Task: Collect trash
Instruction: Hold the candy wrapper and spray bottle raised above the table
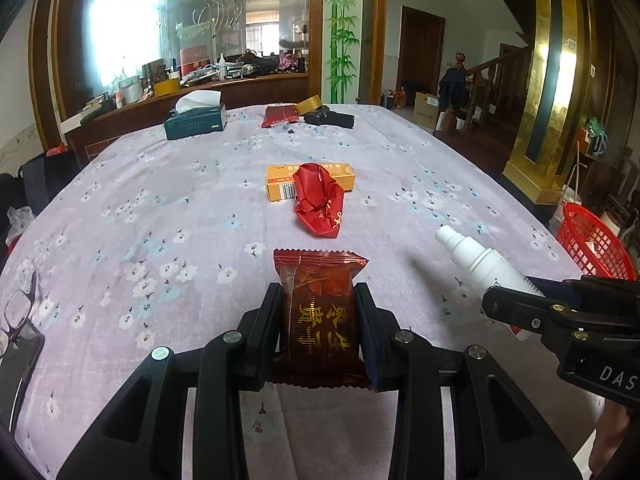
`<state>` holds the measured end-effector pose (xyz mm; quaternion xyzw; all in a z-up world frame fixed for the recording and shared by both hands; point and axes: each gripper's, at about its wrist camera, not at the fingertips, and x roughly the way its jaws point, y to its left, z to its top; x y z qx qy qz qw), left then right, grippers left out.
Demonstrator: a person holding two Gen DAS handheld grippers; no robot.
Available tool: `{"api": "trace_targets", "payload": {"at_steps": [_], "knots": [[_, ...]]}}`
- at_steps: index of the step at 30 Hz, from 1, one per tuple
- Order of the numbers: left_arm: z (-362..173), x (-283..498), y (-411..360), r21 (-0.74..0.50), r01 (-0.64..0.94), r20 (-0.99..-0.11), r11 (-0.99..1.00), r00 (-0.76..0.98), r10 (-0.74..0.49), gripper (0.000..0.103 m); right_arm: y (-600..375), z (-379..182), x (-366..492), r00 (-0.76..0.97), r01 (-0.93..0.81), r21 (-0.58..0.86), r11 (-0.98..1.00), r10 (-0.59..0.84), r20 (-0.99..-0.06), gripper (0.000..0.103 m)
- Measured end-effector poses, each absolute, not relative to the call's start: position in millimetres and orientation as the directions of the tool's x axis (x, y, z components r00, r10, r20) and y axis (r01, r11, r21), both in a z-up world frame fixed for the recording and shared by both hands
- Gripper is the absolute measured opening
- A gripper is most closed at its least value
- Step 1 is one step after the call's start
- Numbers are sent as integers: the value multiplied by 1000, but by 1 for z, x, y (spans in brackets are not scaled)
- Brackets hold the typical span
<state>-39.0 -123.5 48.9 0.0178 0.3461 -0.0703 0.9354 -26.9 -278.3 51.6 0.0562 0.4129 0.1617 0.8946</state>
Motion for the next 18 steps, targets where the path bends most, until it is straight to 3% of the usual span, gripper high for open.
{"api": "trace_targets", "payload": {"at_steps": [18], "knots": [[52, -41, -124, 11, 138, -634, 990, 767, -99, 34, -280, 57, -30, 618, -242, 230, 943, 333, -712, 32]]}}
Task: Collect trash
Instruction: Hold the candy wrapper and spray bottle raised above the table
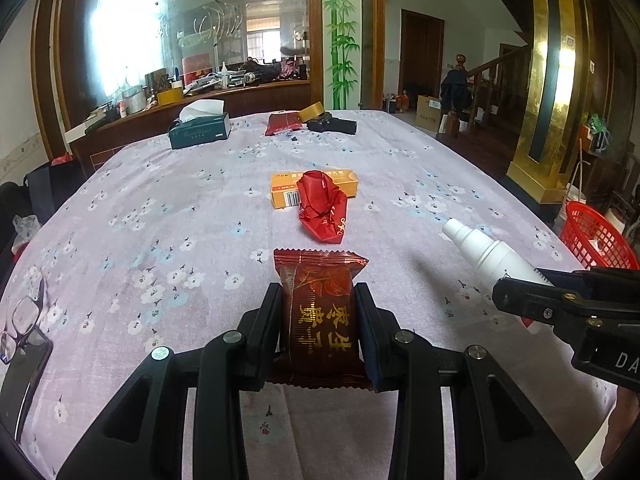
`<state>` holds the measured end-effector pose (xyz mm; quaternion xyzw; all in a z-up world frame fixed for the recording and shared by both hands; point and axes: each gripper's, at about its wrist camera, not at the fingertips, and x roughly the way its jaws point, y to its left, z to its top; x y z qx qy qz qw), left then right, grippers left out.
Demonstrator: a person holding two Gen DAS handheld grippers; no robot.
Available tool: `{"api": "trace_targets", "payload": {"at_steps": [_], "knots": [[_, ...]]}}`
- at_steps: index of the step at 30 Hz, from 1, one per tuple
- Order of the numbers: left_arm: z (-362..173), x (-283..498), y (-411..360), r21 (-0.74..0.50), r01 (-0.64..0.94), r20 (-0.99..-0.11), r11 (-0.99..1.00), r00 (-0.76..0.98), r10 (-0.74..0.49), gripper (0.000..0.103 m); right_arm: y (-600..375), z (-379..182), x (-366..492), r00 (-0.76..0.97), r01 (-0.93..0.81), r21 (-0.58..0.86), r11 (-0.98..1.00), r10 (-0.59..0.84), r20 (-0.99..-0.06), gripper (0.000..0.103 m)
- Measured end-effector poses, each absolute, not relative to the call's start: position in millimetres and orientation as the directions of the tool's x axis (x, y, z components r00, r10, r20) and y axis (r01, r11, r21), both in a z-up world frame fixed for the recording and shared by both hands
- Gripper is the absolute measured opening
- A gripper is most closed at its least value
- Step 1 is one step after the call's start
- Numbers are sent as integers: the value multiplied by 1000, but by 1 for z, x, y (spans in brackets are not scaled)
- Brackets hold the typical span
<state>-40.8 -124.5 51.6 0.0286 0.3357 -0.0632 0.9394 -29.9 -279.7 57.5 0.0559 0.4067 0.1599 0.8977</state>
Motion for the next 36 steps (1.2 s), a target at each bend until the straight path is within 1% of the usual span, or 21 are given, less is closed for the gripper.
{"api": "trace_targets", "payload": {"at_steps": [14, 36], "knots": [[60, -46, -127, 17, 138, -618, 990, 780, -99, 34, -281, 66, -33, 628, -238, 236, 942, 335, -703, 32], [80, -66, -137, 65, 140, -547, 988, 833, -83, 34, -288, 85, -48, 665, -227, 229, 947, 323, -674, 32]]}}
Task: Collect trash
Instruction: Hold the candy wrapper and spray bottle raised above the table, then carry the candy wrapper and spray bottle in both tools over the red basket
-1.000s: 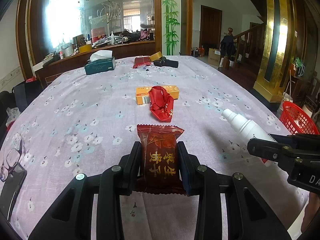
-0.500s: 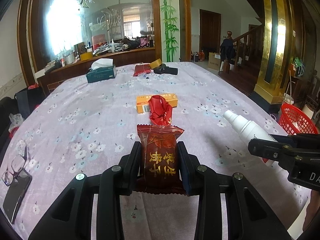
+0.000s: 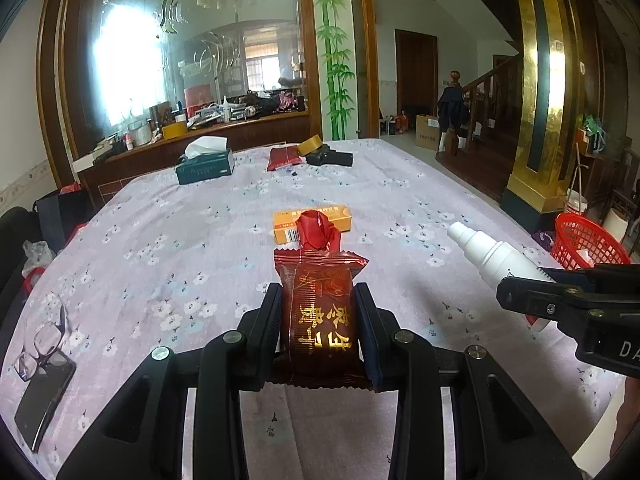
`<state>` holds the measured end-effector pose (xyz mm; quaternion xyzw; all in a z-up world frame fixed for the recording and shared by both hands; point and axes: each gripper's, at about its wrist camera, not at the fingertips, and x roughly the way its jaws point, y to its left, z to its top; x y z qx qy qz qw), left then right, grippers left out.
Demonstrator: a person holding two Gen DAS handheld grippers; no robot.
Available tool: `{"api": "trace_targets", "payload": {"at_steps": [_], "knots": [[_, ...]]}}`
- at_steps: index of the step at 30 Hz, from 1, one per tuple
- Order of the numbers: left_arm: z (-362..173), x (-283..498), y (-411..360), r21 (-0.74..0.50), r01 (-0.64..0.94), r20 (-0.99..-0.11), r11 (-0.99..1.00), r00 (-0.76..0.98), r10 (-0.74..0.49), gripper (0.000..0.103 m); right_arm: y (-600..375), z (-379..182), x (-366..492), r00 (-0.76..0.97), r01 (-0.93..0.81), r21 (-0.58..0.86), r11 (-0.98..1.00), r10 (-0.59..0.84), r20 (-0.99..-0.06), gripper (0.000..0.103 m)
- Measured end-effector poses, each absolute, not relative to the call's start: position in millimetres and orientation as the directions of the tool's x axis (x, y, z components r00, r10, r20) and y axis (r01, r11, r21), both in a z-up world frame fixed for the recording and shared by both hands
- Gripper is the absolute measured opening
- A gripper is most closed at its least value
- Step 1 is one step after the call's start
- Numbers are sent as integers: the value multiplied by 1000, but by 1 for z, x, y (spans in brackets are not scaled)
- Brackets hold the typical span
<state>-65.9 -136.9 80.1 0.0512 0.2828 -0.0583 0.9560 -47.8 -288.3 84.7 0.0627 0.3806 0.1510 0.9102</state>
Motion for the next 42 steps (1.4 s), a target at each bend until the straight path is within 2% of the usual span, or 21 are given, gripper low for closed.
{"api": "trace_targets", "payload": {"at_steps": [12, 24, 32, 42], "knots": [[94, -71, -144, 89, 156, -504, 984, 859, -90, 34, -293, 98, -56, 688, -219, 224, 950, 313, -655, 32], [103, -65, -173, 110, 207, -499, 972, 857, -126, 34, -325, 105, -58, 717, -164, 262, 951, 298, -630, 32], [117, -50, -209, 10, 360, -549, 933, 781, -296, 34, -382, 116, -67, 772, -62, 307, 950, 240, -589, 32], [124, -22, -313, -127, 583, -604, 802, 596, -529, 34, -506, 119, -90, 824, 184, 376, 908, 66, -563, 32]]}}
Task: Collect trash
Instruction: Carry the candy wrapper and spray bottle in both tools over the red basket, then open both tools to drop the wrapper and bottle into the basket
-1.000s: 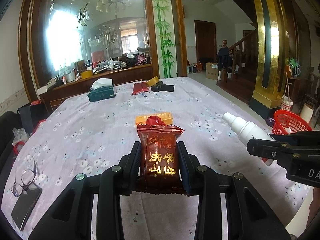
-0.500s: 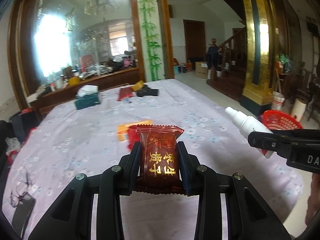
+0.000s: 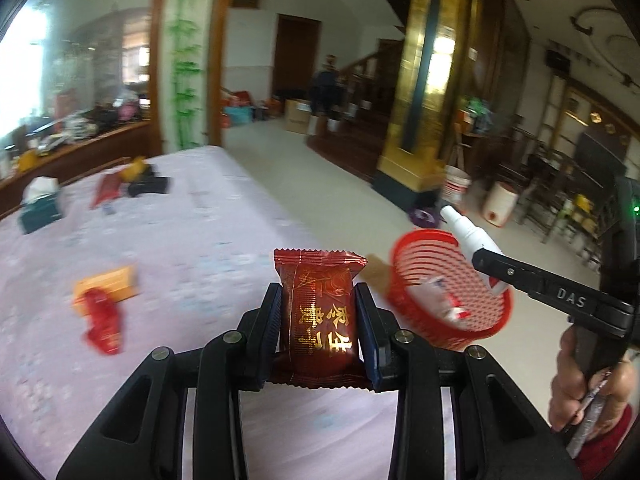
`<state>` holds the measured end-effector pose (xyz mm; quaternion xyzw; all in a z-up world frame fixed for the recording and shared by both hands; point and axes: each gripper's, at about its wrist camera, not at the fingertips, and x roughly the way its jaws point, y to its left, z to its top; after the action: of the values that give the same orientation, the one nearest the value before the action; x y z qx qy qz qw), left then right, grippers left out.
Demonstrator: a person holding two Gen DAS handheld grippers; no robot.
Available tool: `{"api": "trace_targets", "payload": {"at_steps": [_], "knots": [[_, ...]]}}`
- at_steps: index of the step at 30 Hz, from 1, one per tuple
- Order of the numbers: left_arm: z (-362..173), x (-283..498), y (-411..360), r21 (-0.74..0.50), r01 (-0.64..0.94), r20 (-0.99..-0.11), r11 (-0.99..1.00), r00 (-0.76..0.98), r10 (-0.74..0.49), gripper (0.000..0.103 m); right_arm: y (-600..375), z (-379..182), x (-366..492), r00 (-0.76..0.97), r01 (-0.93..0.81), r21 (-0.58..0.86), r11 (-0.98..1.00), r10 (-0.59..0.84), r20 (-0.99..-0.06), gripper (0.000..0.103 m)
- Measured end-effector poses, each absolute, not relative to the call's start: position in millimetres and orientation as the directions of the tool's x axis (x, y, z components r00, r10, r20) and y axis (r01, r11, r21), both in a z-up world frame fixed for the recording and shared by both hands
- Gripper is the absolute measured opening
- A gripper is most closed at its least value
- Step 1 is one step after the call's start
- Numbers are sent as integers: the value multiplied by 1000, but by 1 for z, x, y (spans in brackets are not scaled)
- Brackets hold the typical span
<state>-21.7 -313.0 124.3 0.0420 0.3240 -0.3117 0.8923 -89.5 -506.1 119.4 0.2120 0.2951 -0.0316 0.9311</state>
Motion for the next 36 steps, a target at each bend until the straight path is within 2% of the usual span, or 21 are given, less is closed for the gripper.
{"api": "trace_targets", "payload": {"at_steps": [5, 14, 15, 17, 18, 19, 20, 27, 36], "knots": [[116, -14, -374, -181, 658, -632, 731, 492, -599, 34, -553, 119, -99, 829, 261, 394, 881, 5, -560, 32], [89, -5, -460, -223, 719, -662, 659, 385, -643, 35, -609, 105, -94, 815, 341, 418, 842, -43, -578, 33], [86, -4, -466, -225, 718, -664, 659, 382, -643, 37, -614, 102, -92, 811, 350, 425, 835, -42, -584, 33], [82, -3, -471, -235, 712, -671, 662, 374, -640, 60, -621, 99, -91, 810, 356, 432, 829, -43, -585, 34], [82, -3, -470, -237, 707, -667, 666, 380, -641, 61, -624, 99, -91, 809, 364, 428, 827, -53, -586, 38], [83, -4, -468, -235, 707, -664, 667, 384, -641, 61, -626, 99, -92, 810, 373, 427, 824, -64, -583, 48], [84, -6, -465, -225, 711, -663, 667, 389, -639, 61, -627, 99, -94, 813, 374, 429, 822, -68, -578, 52], [94, -10, -414, -177, 665, -656, 725, 469, -591, 61, -614, 112, -106, 841, 330, 443, 833, -46, -540, 52], [92, -12, -326, -151, 560, -680, 815, 539, -497, 64, -539, 110, -87, 818, 187, 441, 878, 109, -564, 53]]}}
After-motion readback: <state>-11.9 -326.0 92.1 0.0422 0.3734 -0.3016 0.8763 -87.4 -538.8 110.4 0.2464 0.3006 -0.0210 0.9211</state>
